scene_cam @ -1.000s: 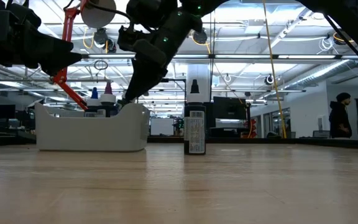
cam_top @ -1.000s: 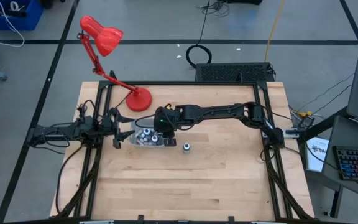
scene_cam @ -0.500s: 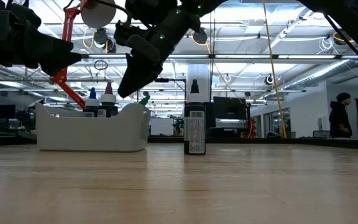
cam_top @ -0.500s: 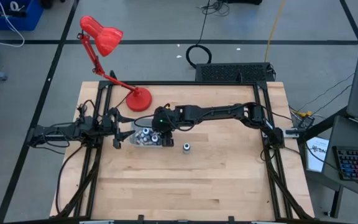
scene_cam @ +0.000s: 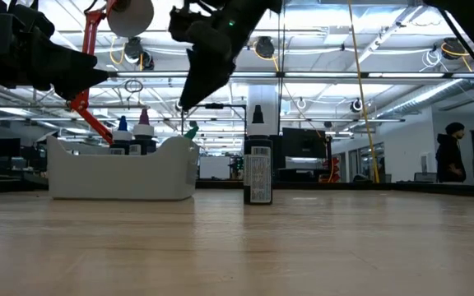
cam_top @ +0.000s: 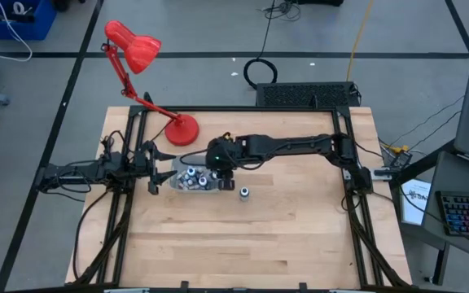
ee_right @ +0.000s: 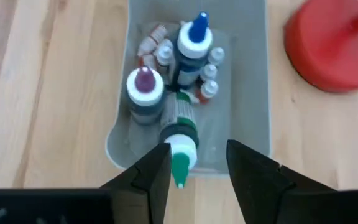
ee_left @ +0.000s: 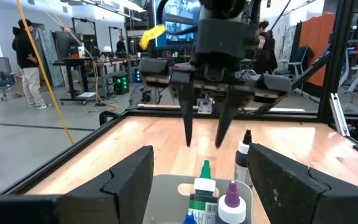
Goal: Pick & Place food coloring
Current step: Put the big green coloring bottle into the gray container
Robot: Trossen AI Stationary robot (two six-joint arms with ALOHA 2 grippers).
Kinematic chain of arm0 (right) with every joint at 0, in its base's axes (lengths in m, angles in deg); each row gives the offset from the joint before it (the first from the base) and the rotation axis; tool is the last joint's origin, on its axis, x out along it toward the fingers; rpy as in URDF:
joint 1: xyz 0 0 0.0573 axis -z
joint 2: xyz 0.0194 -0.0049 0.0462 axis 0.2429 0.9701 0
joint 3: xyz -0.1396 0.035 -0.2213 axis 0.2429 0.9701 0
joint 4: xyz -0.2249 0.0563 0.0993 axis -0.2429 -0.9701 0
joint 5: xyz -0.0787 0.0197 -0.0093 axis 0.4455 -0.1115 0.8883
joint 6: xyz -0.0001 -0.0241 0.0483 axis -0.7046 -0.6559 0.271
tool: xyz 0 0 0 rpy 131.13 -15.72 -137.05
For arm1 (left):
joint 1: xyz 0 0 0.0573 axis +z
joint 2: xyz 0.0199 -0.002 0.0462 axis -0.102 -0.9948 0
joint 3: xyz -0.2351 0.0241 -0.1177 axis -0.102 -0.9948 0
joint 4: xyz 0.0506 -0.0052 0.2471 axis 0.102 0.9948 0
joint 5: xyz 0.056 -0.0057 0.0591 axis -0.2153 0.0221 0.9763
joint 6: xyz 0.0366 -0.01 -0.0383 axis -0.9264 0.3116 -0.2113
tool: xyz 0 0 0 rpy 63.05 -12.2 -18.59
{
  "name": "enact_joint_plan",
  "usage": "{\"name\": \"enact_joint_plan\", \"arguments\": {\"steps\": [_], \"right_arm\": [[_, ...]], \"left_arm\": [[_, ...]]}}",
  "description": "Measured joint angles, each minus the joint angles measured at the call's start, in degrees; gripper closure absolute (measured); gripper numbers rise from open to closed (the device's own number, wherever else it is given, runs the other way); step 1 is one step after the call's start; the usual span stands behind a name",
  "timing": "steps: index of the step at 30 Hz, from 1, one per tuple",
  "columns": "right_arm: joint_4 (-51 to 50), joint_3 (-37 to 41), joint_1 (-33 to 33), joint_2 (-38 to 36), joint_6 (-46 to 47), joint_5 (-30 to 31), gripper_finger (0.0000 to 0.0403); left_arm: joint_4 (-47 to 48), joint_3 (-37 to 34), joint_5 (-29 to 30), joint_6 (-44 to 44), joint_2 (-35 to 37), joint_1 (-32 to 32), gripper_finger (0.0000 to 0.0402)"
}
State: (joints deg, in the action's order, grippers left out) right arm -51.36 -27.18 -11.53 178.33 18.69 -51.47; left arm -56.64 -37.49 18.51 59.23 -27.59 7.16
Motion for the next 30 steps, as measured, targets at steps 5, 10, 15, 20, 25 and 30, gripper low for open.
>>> {"name": "enact_joint_plan", "arguments": {"steps": [5, 10, 15, 20, 25, 30], "right_arm": [[-6.72, 0.11, -0.15, -0.49, 3.83, 0.56, 0.0266], [-4.95, 5.1, -0.02, -0.56, 4.08, 0.6, 0.0272], [1.88, 9.86, 0.05, -1.34, 4.35, 0.52, 0.0273], [6.94, 12.26, 0.05, -1.07, 3.8, 0.42, 0.0273], [10.54, 12.41, 0.01, -1.19, 3.72, 0.13, 0.0273], [14.21, 12.41, 0.0, -1.19, 3.77, -4.47, 0.0273]], "left_arm": [[0.03, 0.0, 0.0, 0.0, -0.02, -0.01, 0.0144], [0.02, 0.0, -0.02, 0.02, -0.02, -0.01, 0.0144], [0.01, 0.0, -0.02, 0.0, 0.0, -0.01, 0.0144], [0.02, 0.0, -0.02, 0.0, -0.01, -0.01, 0.0144], [0.02, 0.0, -0.01, 0.0, 0.0, -0.01, 0.0144], [0.01, 0.0, -0.01, 0.02, -0.02, -0.01, 0.0144]]}}
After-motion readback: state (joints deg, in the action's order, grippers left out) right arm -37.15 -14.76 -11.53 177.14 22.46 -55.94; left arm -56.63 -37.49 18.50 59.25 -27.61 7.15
